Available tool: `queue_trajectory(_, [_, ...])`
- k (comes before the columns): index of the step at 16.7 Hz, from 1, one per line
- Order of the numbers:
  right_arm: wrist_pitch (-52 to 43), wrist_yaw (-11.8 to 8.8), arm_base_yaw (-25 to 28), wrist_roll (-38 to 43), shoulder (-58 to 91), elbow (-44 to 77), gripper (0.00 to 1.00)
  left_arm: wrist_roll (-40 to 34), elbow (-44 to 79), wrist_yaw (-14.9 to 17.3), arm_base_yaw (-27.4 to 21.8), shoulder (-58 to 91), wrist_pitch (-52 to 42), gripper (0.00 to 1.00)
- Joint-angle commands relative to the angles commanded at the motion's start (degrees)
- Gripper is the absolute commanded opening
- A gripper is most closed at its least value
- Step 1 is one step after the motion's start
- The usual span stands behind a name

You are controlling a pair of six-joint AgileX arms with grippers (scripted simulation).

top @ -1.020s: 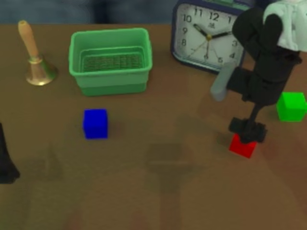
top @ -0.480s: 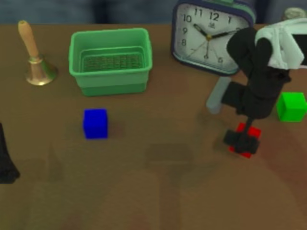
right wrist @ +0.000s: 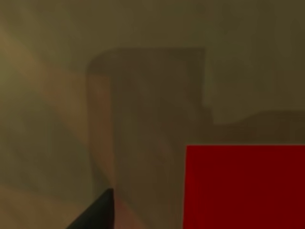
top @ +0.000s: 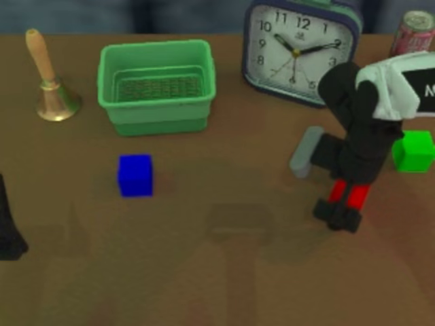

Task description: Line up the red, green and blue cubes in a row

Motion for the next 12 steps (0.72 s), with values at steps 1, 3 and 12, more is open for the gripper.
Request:
queue_trajectory(1, [0.0,0.0,0.0,0.0,0.0,0.0,1.0,0.0,0.0,0.0,0.0,0.0,0.0,1.0])
queue_trajectory(3, [0.0,0.0,0.0,0.0,0.0,0.0,0.85,0.0,0.0,0.0,0.0,0.0,0.0,1.0])
queue_trajectory(12, [0.0,0.0,0.0,0.0,0.0,0.0,0.17,0.0,0.0,0.0,0.0,0.0,0.0,1.0])
